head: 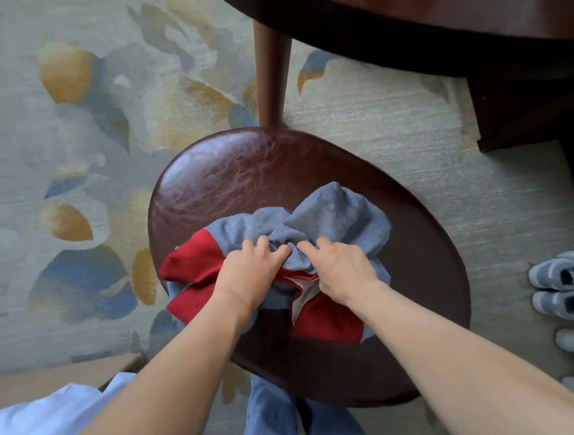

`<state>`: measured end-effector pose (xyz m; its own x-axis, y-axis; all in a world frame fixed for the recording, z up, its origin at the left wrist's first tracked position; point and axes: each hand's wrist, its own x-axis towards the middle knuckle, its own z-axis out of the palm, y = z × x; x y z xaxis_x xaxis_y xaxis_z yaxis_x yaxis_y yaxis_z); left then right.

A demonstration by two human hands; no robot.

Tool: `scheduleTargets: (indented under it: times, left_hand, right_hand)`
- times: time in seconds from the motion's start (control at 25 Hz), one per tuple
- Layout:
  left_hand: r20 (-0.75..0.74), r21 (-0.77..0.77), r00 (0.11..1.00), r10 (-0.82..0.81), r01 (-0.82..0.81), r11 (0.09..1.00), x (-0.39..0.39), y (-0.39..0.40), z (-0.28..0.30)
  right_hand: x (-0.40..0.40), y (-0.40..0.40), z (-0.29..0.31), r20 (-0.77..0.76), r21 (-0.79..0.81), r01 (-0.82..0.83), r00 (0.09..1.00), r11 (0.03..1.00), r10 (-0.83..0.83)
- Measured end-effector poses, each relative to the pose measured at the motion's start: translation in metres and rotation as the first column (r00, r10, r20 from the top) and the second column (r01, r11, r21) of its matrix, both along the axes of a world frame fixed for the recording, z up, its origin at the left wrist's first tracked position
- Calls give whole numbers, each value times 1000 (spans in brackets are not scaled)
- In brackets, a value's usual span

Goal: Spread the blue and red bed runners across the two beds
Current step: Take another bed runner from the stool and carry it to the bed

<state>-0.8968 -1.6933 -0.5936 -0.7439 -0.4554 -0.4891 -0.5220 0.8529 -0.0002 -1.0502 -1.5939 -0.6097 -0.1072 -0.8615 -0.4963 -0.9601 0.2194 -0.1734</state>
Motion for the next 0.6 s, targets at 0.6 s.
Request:
scheduleTargets:
  times: [0.6]
  left_hand:
    - [-335, 21, 874, 352, -367, 930, 83, -41, 150]
  right_hand:
    - [78, -62, 133, 119, -337, 138, 987, 931, -104]
